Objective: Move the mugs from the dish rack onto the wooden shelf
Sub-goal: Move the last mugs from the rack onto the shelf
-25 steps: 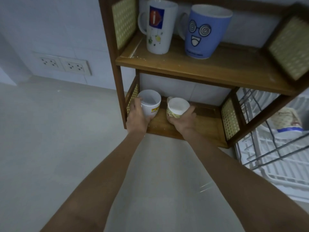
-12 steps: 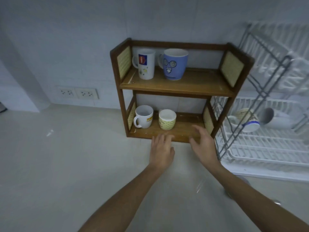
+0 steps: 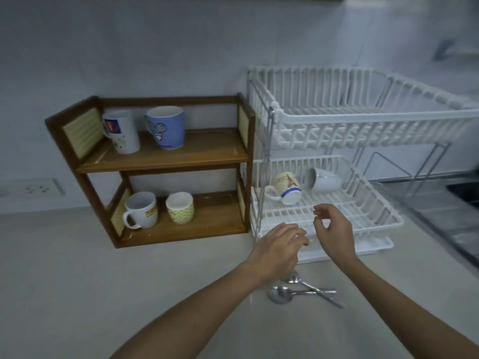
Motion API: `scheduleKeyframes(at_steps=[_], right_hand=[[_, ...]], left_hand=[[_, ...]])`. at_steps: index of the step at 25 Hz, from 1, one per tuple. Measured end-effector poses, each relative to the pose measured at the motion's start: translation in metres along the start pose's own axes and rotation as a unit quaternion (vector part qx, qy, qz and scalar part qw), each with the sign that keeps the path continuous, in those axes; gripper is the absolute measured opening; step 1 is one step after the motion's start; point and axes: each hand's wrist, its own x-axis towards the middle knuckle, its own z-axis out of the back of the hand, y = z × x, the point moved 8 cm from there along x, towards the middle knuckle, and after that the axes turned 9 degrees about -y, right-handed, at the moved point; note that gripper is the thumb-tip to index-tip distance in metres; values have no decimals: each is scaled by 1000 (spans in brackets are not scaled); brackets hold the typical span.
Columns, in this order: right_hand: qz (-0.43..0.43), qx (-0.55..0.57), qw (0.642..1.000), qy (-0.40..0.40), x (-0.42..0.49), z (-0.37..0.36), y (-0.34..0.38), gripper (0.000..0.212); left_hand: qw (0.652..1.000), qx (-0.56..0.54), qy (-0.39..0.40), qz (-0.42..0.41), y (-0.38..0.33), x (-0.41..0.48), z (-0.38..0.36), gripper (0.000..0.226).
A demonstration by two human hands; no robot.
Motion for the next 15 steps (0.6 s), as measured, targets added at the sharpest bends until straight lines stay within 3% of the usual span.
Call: scheduleKeyframes(at_steps=[3,5,10,15], right_hand=[[-13,-22,1000,17,28,18,-39,26],[-26,-40,997,53,48,21,-63,28],[-39,-95,978,183,105,5,-112,39],[-60,-148,948,274,168,-29,-138,58]], left_hand=[[998,-14,-1,57,2,36,-30,33],[986,-13,11,166,22,57,-47,36],[891,-7,34,452,87,84,-80,46],[820,12,28,571,138,90,-85,51]])
